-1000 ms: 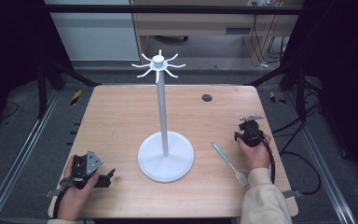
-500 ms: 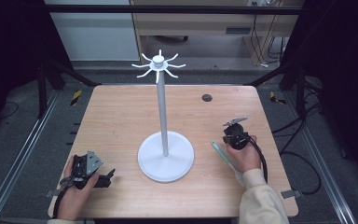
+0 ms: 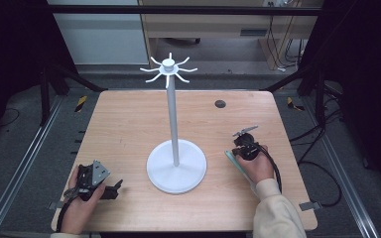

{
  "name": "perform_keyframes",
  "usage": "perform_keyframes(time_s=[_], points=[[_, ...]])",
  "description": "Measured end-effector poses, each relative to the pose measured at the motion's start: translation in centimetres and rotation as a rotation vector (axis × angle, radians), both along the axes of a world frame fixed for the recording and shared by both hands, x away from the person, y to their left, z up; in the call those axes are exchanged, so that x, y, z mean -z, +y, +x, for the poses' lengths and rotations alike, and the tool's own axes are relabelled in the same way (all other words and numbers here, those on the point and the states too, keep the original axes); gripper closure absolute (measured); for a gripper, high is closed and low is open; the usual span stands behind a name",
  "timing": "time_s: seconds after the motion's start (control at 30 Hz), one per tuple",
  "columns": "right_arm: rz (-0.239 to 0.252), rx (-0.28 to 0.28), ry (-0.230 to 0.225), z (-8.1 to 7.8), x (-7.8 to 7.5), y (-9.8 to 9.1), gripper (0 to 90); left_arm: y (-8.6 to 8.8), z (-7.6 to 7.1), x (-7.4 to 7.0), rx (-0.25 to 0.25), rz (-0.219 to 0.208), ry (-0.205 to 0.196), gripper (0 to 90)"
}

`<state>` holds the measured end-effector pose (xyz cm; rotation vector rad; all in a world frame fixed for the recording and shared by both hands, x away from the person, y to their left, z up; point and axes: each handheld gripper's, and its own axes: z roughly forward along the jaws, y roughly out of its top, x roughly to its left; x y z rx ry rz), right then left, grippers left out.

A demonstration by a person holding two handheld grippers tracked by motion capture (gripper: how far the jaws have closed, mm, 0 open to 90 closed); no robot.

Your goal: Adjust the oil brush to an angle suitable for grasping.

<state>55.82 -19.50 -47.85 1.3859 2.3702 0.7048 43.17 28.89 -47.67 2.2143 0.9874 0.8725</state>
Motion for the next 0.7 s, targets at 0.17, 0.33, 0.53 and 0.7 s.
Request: perform_keyframes(time_s=[0.17, 0.33, 0.53, 0.7], points=[[0.008, -0.018, 0.013, 0.0, 0.2, 0.2, 90.0, 0.0, 0.0, 0.0, 0.002, 0.001, 0.003, 2.3], [0.029, -0.032, 0.021, -0.1, 0.2, 0.2, 90.0, 0.0, 0.0, 0.0, 0.004, 0.005, 0.005, 2.3], [0.031, -0.098, 0.038, -0.5, 0.1, 1.0, 90.0, 0.0, 0.0, 0.0, 0.009, 0.013, 0.011, 2.3], [0.007, -0.174, 0.04, -1.5, 0.1, 2.2, 90.0, 0.0, 0.0, 0.0, 0.01, 0.011, 0.012, 2.3]])
